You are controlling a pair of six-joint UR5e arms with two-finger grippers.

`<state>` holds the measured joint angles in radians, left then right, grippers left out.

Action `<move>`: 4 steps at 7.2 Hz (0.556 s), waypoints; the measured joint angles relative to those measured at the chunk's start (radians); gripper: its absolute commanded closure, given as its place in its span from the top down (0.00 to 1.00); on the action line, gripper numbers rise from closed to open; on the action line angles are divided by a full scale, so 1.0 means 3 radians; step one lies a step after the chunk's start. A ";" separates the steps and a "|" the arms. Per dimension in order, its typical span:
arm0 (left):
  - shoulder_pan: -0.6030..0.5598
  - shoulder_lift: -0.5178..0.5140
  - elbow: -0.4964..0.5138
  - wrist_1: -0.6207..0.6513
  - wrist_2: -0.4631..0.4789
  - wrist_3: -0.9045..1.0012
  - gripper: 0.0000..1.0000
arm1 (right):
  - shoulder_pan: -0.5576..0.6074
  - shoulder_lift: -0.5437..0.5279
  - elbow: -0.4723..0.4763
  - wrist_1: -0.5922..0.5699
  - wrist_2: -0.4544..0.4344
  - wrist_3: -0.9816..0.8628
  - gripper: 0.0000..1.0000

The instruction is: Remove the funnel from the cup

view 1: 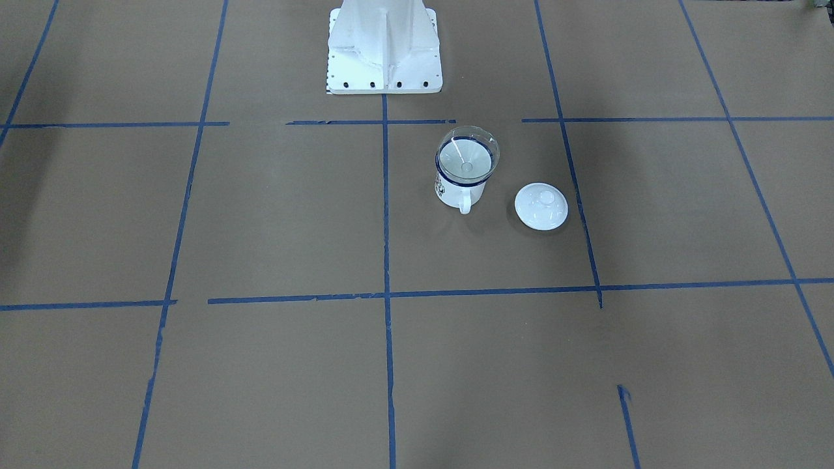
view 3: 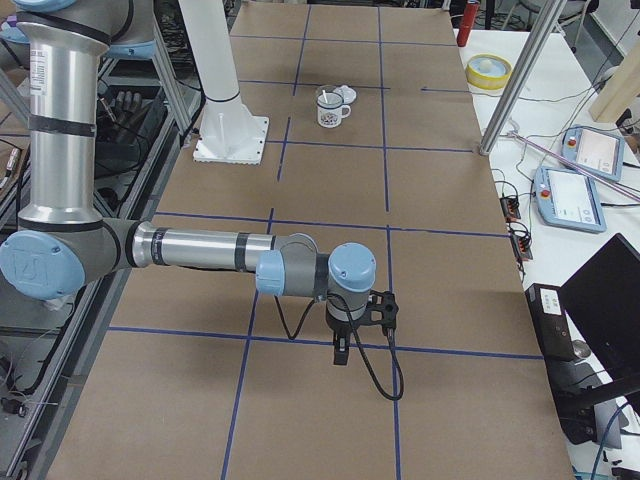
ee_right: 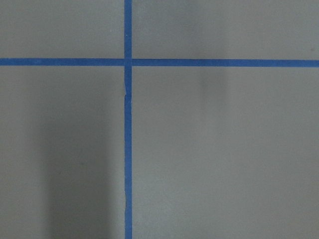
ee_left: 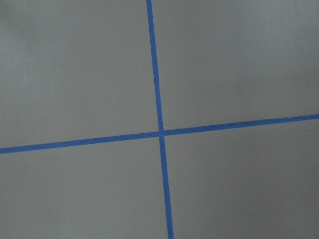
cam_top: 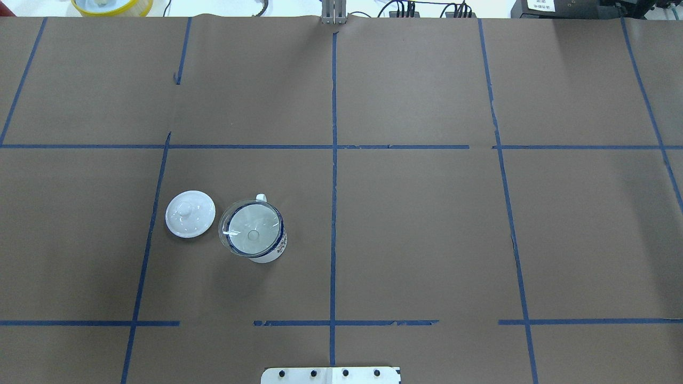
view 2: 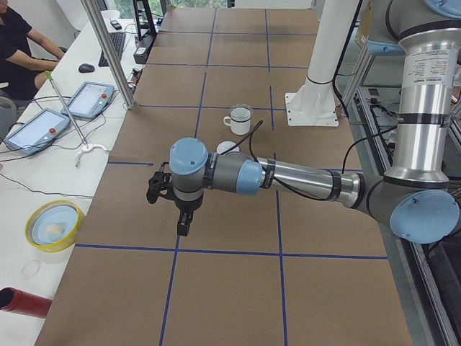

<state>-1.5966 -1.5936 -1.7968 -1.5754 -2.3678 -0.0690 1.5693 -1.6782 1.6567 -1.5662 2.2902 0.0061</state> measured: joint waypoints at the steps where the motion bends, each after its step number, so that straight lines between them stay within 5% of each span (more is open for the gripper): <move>1: 0.0137 -0.0077 -0.0253 0.0003 0.0001 -0.0359 1.00 | 0.0000 0.0000 0.0000 0.0000 0.0000 0.0000 1.00; 4: 0.1024 -0.0525 -0.0818 0.0001 0.0056 -0.1569 1.00 | 0.0000 0.0000 0.0000 0.0000 0.0000 0.0000 1.00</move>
<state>-1.2894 -1.7512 -2.0423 -1.5752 -2.3509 -0.5396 1.5693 -1.6782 1.6567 -1.5662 2.2902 0.0062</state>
